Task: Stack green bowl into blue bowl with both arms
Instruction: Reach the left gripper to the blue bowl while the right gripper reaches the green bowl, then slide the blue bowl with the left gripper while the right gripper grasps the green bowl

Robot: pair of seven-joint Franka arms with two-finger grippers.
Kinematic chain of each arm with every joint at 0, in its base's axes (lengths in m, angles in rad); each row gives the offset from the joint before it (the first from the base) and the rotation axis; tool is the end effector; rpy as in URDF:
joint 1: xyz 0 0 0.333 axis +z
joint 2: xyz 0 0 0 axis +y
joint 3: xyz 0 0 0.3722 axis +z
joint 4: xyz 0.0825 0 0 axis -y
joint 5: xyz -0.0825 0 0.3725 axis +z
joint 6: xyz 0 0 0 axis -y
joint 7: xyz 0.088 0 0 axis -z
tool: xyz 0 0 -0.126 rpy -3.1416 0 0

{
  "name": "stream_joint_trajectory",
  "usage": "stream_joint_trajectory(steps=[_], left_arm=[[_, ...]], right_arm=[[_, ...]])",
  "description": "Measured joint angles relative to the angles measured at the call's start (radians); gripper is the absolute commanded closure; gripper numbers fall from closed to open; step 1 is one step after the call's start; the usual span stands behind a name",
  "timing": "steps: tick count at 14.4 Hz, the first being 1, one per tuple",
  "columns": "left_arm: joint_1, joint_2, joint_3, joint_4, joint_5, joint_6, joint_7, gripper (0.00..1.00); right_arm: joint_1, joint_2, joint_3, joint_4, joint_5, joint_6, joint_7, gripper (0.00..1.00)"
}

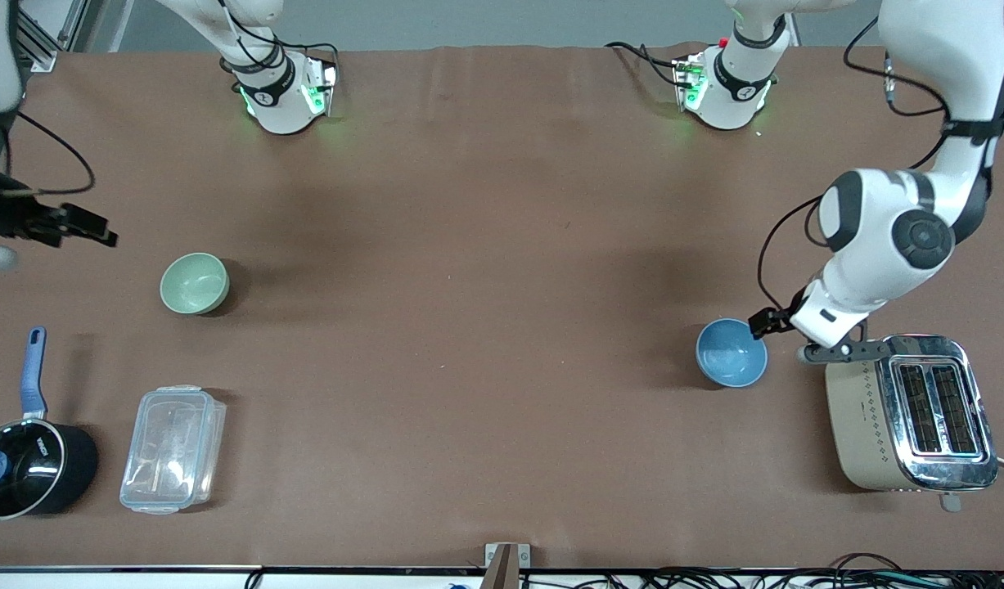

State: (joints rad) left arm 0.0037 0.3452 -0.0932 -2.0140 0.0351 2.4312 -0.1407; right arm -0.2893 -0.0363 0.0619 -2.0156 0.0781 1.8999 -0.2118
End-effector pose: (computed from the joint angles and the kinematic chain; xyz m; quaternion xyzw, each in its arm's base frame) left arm 0.6194 -0.0517 0.3308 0.9992 0.0160 0.0362 0.0079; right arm 0.5097 -0.1103 0.5033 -0.9983 0.0219 0.0310 0.0431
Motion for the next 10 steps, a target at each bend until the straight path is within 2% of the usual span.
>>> stream_joint_trajectory(steps=[1, 3, 7, 8, 10], left_arm=[[0.002, 0.037, 0.0, 0.0, 0.0, 0.044, 0.0, 0.17], [0.005, 0.105, 0.0, 0.001, 0.0, 0.117, -0.002, 0.48], [0.009, 0.182, 0.0, 0.016, 0.0, 0.163, -0.003, 0.93], [0.009, 0.184, 0.0, 0.019, 0.0, 0.163, -0.003, 0.99], [0.009, 0.184, -0.001, 0.025, 0.0, 0.163, -0.003, 1.0]], right_arm=[[-0.002, 0.014, 0.0, -0.067, 0.0, 0.079, -0.011, 0.0], [-0.023, 0.06, -0.001, -0.163, 0.0, 0.18, -0.045, 0.0], [-0.124, 0.17, -0.006, -0.19, 0.001, 0.264, -0.152, 0.01], [-0.152, 0.204, -0.006, -0.191, 0.002, 0.283, -0.185, 0.03], [-0.193, 0.282, -0.006, -0.193, 0.015, 0.317, -0.24, 0.05]])
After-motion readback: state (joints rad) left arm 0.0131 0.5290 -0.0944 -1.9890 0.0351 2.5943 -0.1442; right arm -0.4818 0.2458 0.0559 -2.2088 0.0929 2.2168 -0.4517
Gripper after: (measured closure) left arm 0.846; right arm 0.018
